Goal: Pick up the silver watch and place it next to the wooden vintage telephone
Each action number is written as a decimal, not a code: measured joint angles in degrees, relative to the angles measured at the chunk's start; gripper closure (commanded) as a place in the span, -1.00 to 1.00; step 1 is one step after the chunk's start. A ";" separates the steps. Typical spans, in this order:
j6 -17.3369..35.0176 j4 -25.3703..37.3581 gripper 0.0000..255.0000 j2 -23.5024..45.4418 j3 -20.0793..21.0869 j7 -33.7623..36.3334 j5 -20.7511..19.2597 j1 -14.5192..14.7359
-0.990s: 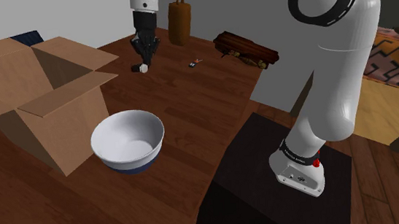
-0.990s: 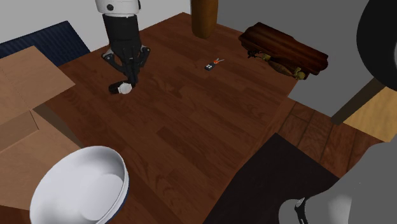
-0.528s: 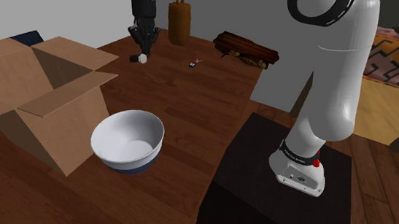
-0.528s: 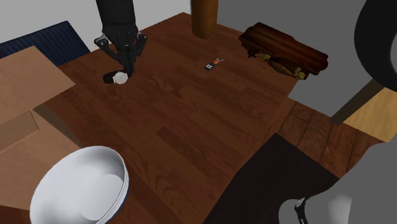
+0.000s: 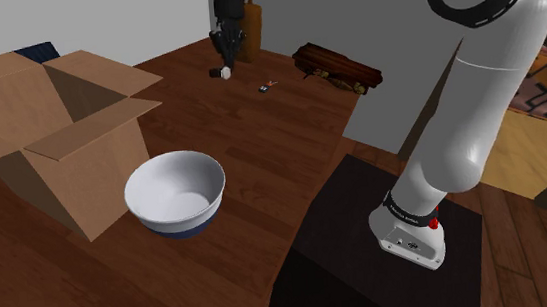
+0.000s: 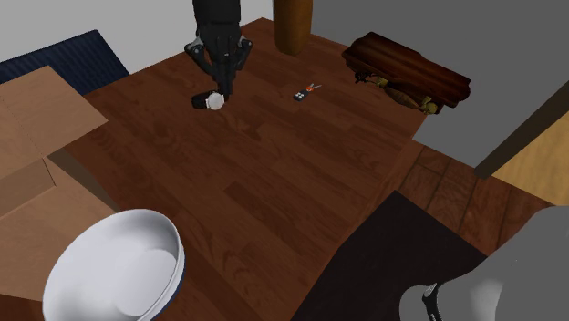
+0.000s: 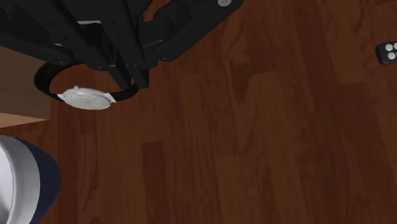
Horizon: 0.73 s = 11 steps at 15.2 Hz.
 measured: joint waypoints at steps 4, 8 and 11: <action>0.24 -5.99 1.00 -4.78 -2.02 -4.56 -0.48 -2.44; 0.50 -10.97 1.00 -8.53 -4.25 -9.19 -1.34 -4.82; 0.07 -13.65 1.00 -10.98 -6.27 -13.02 -2.25 -6.78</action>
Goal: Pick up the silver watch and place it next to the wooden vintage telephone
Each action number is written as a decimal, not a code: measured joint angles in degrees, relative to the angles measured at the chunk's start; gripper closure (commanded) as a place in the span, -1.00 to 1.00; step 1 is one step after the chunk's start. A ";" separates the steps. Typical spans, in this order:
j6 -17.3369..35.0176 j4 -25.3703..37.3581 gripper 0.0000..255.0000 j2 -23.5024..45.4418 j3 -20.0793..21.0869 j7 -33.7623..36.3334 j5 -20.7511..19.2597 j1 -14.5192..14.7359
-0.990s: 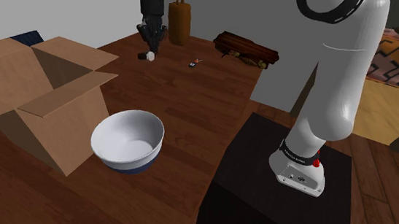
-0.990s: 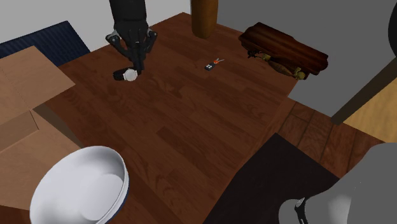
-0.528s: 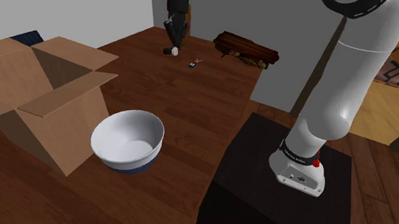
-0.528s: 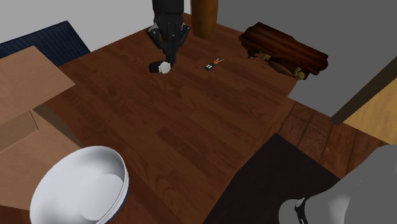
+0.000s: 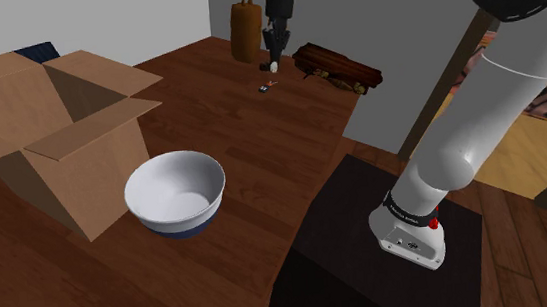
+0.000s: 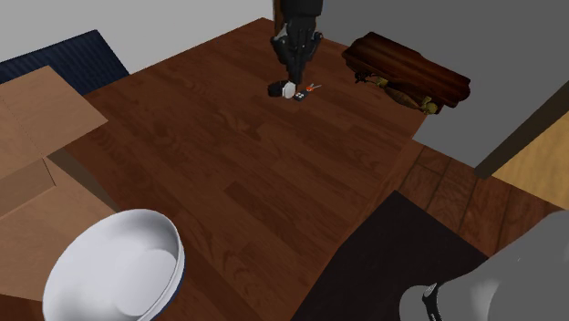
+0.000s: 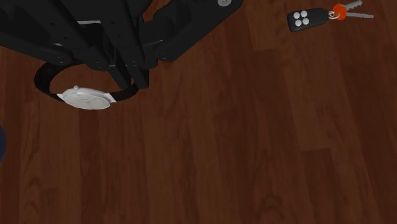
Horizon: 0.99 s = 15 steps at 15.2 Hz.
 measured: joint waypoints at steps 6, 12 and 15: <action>-0.98 -2.97 1.00 -2.88 -3.74 -6.74 -1.97 -3.41; -2.53 -4.17 1.00 -4.56 -8.30 -14.66 -4.45 -7.31; -3.15 -3.52 1.00 -4.03 -10.79 -19.00 -5.58 -9.33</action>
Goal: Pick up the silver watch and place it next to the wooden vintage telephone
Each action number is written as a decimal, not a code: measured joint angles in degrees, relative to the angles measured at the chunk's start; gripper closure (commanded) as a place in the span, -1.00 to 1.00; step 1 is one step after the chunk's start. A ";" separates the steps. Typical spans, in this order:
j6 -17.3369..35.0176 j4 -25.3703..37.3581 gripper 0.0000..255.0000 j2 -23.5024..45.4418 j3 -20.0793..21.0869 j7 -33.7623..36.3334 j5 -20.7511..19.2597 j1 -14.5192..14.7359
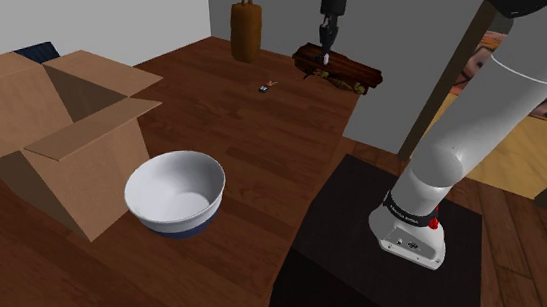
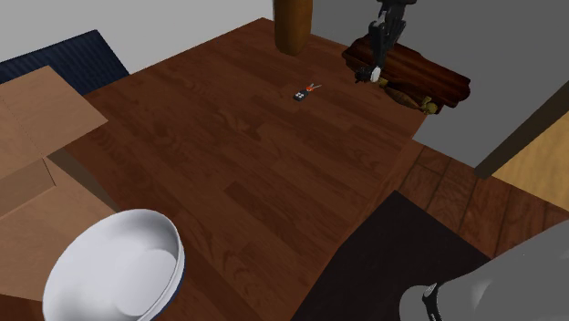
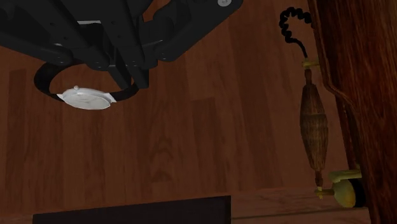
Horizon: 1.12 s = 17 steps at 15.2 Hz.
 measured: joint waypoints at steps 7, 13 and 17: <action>0.19 0.31 1.00 1.23 -4.34 -7.74 -1.77 -3.52; 4.64 -3.71 1.00 1.73 -4.47 -8.29 -1.67 -3.60; 7.52 -6.22 1.00 2.15 -4.61 -8.72 -1.56 -3.69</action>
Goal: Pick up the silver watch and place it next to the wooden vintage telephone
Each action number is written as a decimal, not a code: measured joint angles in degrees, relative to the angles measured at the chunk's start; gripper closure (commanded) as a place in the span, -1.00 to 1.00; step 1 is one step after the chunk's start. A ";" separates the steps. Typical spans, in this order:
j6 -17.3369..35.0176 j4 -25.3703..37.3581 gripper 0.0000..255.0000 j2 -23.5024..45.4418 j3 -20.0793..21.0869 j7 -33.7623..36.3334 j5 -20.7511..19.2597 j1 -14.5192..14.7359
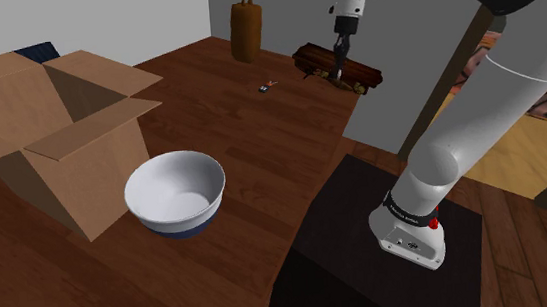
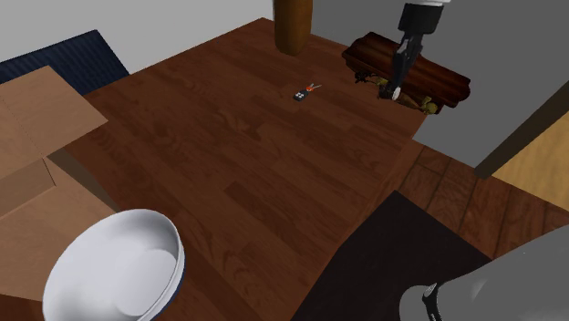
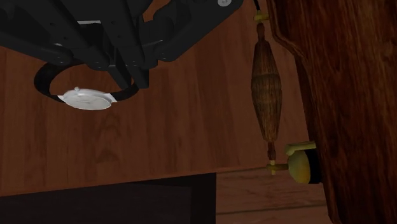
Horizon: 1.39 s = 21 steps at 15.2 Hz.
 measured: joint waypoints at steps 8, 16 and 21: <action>6.12 -4.94 1.00 1.31 -0.10 -0.71 0.50 -0.03; 12.05 -8.49 1.00 3.95 -0.24 -1.86 1.56 -0.08; 15.71 -10.75 1.00 5.52 -0.28 -2.65 2.28 -0.13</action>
